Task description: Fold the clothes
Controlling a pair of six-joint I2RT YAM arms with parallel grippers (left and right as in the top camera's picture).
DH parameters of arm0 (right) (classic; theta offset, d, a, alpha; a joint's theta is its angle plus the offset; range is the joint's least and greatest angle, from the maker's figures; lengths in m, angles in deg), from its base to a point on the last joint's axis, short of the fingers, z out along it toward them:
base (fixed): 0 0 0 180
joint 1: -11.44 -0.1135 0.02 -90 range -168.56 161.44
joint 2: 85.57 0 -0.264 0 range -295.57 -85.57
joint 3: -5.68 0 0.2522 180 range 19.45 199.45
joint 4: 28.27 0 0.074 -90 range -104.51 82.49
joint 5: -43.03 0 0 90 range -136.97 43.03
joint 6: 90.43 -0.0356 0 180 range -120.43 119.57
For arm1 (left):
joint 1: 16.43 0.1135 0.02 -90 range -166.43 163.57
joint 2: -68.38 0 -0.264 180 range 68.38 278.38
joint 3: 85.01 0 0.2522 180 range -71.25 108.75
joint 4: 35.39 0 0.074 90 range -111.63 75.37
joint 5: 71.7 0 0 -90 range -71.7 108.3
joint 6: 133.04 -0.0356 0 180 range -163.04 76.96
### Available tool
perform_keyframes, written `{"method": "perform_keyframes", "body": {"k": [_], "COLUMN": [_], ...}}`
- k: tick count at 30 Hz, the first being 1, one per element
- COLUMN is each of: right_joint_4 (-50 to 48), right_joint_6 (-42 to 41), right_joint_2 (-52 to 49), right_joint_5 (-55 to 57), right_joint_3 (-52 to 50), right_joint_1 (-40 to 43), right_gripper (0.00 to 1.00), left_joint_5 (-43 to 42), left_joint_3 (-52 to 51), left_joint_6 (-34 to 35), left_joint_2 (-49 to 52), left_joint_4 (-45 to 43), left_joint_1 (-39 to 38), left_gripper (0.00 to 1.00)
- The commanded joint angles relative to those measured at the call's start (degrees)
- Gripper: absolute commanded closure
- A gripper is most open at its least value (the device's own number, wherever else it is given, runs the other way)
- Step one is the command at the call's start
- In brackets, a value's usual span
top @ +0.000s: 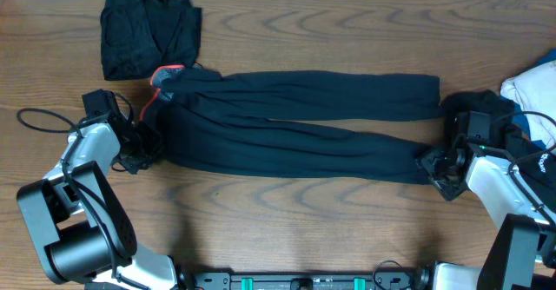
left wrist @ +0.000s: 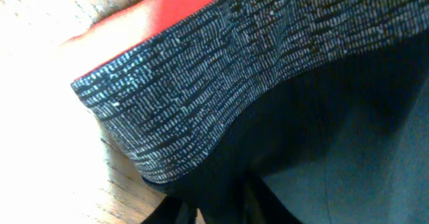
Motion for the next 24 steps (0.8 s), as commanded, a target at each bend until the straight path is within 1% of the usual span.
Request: {"method": "perform_keyframes", "body": {"k": [1, 3, 4, 6, 7, 10, 11, 12, 16, 17, 19, 24], "right_joint_4": [-0.31, -0.28, -0.28, -0.26, -0.2, 0.37, 0.61, 0.79, 1.79, 1.95, 2.99, 6.64], "right_joint_6": [0.2, 0.2, 0.2, 0.2, 0.22, 0.26, 0.26, 0.57, 1.38, 1.64, 2.56, 3.28], "right_joint_2": [-2.36, -2.36, -2.36, -2.36, -2.36, -2.34, -2.34, -2.34, -2.32, -2.32, -2.05, 0.61], "right_joint_5": [-2.58, -1.97, -1.68, -1.31, -1.29, -0.7, -0.42, -0.39, -0.44, -0.42, -0.44, -0.24], "right_joint_3": [-1.46, -1.46, -1.46, -1.46, -1.46, -1.46, -1.44, -1.44, -1.36, -1.31, -0.94, 0.07], "right_joint_1": [0.52, 0.52, 0.52, 0.52, 0.52, 0.52, 0.52, 0.52, 0.52, 0.52, 0.52, 0.52], "right_gripper": [0.41, 0.45, 0.5, 0.59, 0.62, 0.77, 0.85, 0.88, 0.9, 0.92, 0.99, 0.99], "left_joint_5": [0.33, 0.31, 0.33, 0.33, 0.33, 0.33, 0.33, 0.33, 0.33, 0.33, 0.37, 2.73], "left_joint_3": [-0.22, -0.22, -0.22, -0.22, -0.22, -0.22, -0.22, -0.22, -0.22, -0.22, -0.2, -0.2], "left_joint_6": [-0.42, -1.09, -1.46, -1.46, -1.46, -1.46, -1.46, -1.46, -2.71, -3.04, -4.33, -4.9], "left_joint_2": [0.74, 0.74, 0.74, 0.74, 0.74, 0.74, 0.74, 0.74, 0.44, 0.28, -0.37, -3.19], "left_joint_4": [0.39, 0.46, 0.57, 0.92, 1.05, 1.44, 1.51, 1.68, 3.45, 3.96, 5.55, 9.92], "left_joint_1": [0.24, 0.24, 0.24, 0.24, 0.24, 0.24, 0.24, 0.24, 0.24, 0.24, 0.24, 0.24], "left_gripper": [0.78, 0.79, 0.81, 0.81, 0.85, 0.92, 0.94, 0.94, 0.94, 0.94, 0.94, 0.94]}}
